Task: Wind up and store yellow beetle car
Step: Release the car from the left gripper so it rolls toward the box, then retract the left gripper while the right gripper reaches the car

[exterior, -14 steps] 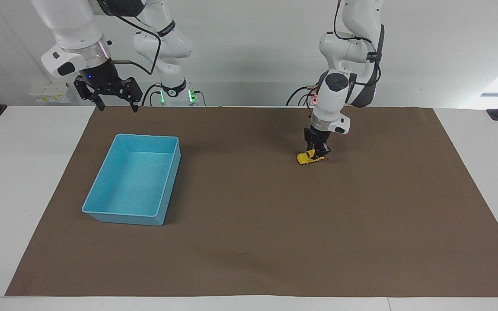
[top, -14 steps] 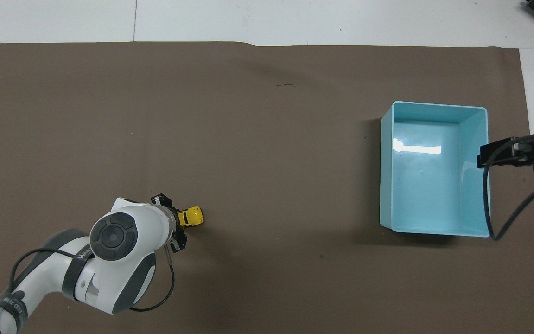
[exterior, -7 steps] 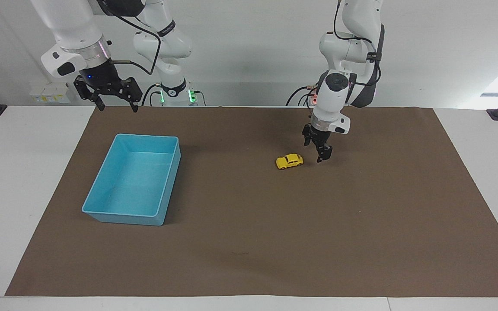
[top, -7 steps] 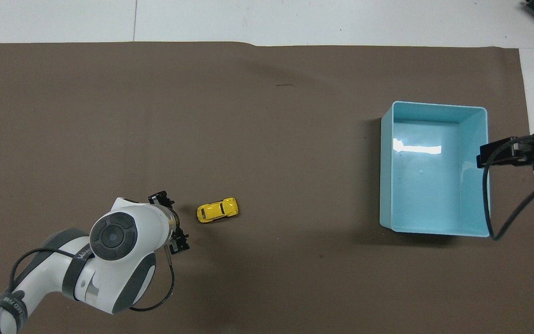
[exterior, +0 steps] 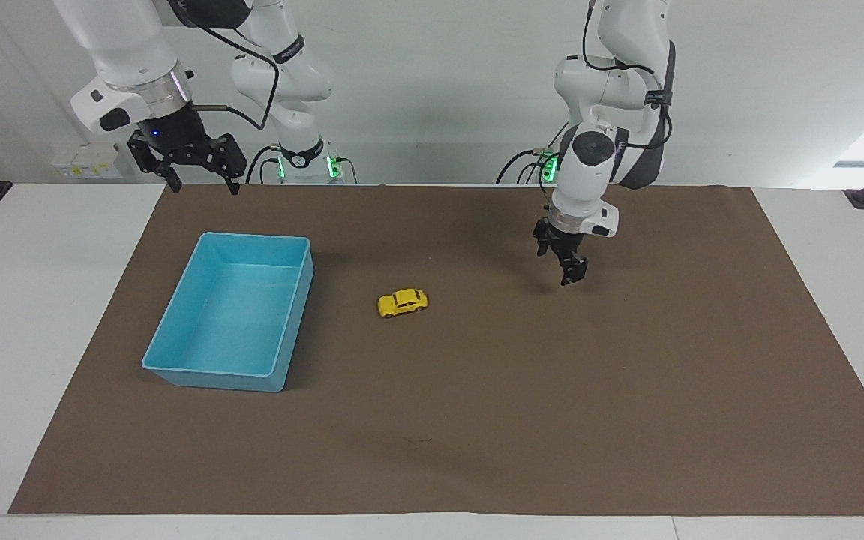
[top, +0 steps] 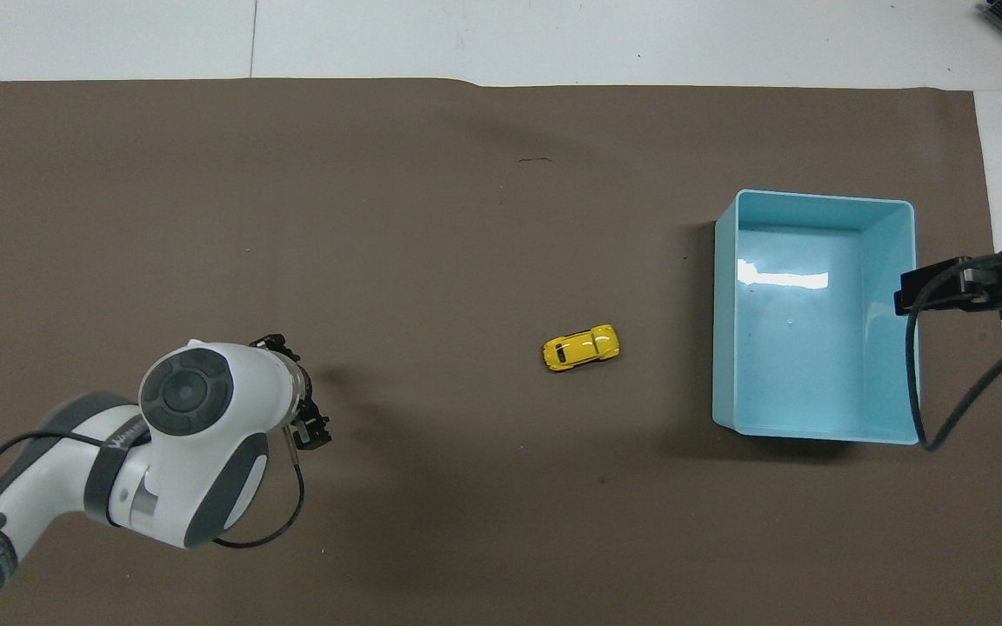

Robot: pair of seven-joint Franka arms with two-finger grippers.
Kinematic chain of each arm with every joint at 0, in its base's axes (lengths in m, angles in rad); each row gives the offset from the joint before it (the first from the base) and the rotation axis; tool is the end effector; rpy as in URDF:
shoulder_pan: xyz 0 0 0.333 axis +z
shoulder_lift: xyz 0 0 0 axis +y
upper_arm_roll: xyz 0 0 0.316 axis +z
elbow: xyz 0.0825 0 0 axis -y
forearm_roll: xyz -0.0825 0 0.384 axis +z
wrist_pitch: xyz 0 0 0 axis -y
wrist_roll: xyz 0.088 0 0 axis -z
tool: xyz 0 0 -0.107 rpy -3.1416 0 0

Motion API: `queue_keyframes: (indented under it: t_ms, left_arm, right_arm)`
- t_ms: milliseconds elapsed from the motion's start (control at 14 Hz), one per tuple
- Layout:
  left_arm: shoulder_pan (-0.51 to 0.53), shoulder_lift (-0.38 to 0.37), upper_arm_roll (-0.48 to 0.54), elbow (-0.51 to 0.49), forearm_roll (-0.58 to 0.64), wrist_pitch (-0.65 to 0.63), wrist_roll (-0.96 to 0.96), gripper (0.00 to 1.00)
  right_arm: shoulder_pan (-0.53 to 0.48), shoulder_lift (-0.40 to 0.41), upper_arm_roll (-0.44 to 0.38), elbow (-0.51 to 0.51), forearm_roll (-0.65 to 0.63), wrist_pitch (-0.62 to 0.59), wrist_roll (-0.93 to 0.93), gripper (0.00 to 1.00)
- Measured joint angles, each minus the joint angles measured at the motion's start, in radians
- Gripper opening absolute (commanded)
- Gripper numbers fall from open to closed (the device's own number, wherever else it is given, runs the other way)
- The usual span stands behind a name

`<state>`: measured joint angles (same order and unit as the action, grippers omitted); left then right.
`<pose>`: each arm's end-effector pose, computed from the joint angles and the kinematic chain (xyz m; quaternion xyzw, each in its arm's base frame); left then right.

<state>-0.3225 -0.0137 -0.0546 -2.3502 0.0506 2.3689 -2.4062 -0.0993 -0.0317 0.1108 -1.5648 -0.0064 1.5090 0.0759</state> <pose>0.4684 -0.1849 0.3394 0.5429 0.8394 0.0209 0.0127 0.5385 0.0065 0.6392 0.9994 -0.0324 -0.0119 0.0055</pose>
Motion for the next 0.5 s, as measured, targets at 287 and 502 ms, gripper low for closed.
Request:
queue_keyframes:
  t_ms: [287,502]
  left_arm:
    - [0.032,0.038,0.005,0.082,0.007,-0.033,0.01,1.0]
    - [0.032,0.038,-0.001,0.126,0.007,-0.061,0.048,1.0]
  right_arm:
    - [0.0,0.0,0.0,0.0,0.0,0.0,0.0,1.0]
    - [0.0,0.0,0.0,0.0,0.0,0.0,0.0,1.0]
